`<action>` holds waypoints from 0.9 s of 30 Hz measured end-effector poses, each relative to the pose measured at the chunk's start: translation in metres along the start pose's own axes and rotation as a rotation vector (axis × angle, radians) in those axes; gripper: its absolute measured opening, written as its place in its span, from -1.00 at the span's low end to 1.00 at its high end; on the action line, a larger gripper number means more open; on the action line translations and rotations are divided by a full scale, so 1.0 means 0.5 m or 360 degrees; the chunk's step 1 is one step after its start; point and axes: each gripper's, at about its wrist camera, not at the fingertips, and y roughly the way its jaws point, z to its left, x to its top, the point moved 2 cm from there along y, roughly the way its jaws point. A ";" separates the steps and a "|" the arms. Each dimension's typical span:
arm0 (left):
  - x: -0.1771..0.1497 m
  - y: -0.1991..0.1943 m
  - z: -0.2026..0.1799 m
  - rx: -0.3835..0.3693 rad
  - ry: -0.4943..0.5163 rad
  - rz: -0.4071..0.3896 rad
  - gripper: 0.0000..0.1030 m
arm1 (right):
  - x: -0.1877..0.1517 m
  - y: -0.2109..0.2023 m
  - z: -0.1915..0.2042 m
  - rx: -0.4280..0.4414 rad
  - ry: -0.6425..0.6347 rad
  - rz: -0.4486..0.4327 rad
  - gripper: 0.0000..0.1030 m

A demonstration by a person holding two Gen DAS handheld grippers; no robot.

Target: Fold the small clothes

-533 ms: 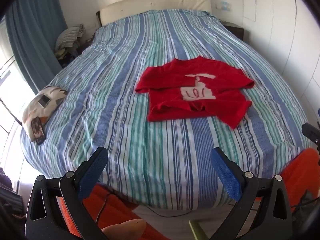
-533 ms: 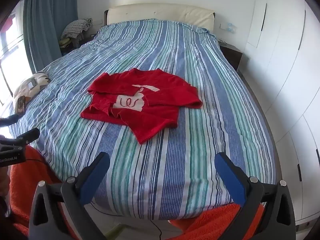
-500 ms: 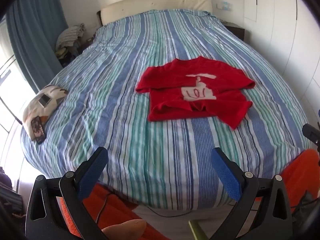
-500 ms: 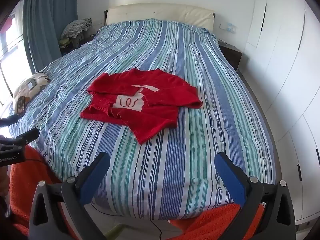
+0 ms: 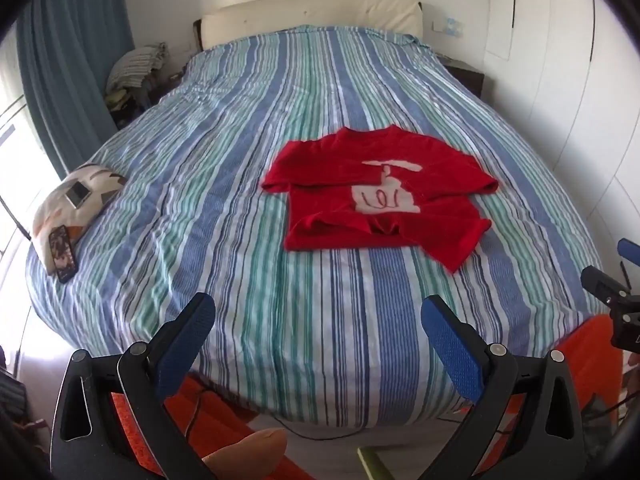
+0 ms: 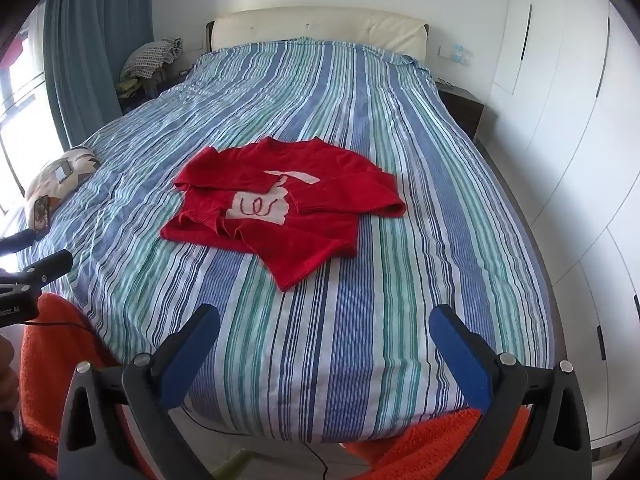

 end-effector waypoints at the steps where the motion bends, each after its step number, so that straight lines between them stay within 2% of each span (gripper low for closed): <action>1: 0.000 0.001 -0.003 0.0004 -0.0001 0.0003 0.99 | -0.001 0.001 0.000 0.0001 0.0003 0.0001 1.00; 9: -0.009 0.018 0.004 0.0084 -0.0018 0.0051 0.99 | -0.001 0.001 0.003 0.0006 0.0031 -0.0014 1.00; 15: -0.015 0.027 0.000 0.0113 -0.0001 0.0069 0.99 | -0.013 0.021 0.002 -0.0004 0.0043 0.0030 1.00; 27: -0.023 0.036 -0.003 0.0086 -0.0012 0.0097 0.99 | -0.014 0.025 0.000 -0.0004 0.0059 0.0041 1.00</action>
